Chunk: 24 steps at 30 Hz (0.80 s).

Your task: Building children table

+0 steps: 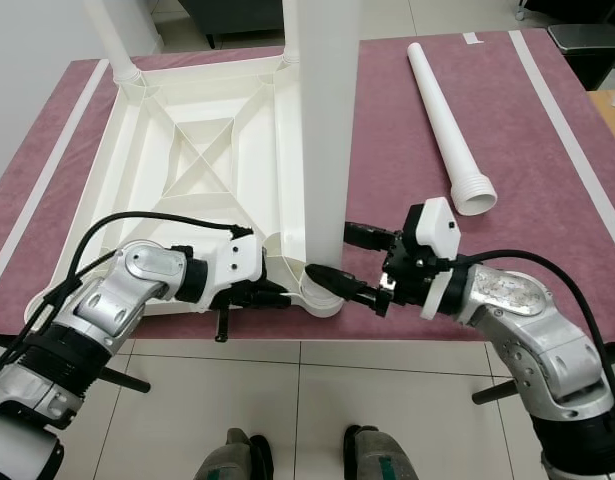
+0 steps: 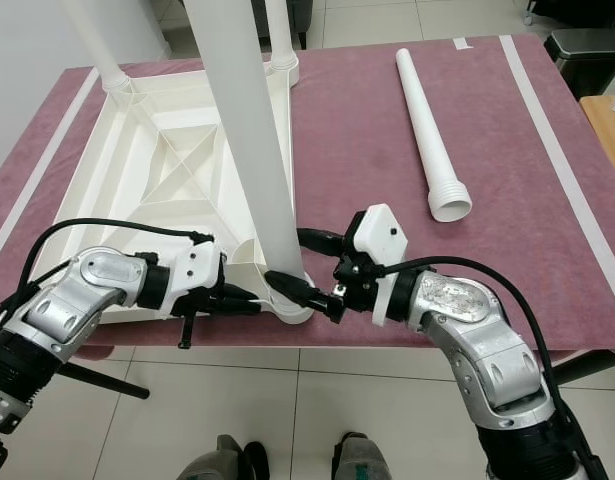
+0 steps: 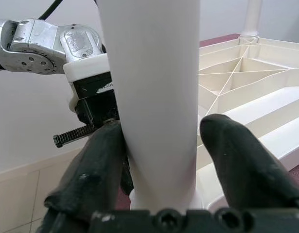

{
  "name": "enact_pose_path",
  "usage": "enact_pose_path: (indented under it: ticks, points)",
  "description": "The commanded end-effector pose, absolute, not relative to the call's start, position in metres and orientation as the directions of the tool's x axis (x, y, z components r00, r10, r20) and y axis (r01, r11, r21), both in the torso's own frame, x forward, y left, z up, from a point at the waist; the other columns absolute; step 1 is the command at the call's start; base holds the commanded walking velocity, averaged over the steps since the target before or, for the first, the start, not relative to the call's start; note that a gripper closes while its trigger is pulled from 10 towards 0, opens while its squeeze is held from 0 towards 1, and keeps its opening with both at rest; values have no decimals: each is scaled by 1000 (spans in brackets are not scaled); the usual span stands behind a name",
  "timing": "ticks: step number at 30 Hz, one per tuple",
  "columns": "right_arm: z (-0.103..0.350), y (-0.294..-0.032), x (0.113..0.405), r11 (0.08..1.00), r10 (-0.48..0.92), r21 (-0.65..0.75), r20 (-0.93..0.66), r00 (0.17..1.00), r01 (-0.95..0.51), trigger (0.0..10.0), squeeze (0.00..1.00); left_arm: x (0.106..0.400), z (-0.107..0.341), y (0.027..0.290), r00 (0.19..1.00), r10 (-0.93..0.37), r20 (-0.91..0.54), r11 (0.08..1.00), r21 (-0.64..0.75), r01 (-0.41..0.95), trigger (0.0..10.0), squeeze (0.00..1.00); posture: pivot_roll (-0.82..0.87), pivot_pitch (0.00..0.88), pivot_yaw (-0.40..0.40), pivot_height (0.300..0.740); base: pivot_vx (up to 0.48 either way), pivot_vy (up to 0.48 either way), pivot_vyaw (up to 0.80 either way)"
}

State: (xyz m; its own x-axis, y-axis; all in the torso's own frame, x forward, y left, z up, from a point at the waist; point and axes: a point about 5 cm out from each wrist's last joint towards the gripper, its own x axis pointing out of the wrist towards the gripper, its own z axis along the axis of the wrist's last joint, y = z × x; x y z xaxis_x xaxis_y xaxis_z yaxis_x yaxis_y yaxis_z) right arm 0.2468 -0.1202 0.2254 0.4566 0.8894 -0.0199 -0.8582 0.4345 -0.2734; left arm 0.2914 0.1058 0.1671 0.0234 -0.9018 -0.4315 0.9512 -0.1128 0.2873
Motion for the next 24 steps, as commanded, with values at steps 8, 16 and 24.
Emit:
enact_pose_path:
  ticks: [8, 16, 24]
  points:
    - [211, -114, 254, 531, 834, -247, -16, 551, -811, 0, 0, 284, 159, 99, -151, -881, -449, -258, 189, 947, 0, 0, -108, 174, 128, 740, 0, 0, 0]
    - [178, -139, 280, 931, 273, -232, -71, 959, -282, 0, 0, 308, 169, 62, -21, -948, -318, -96, 221, 970, 0, 0, -113, 172, 132, 740, 0, 0, 0]
    - [167, -163, 285, 967, -180, -201, -97, 979, 158, 0, 0, 327, 185, 41, 26, -964, -266, -41, 245, 969, 0, 0, -116, 166, 141, 740, 0, 0, 0]
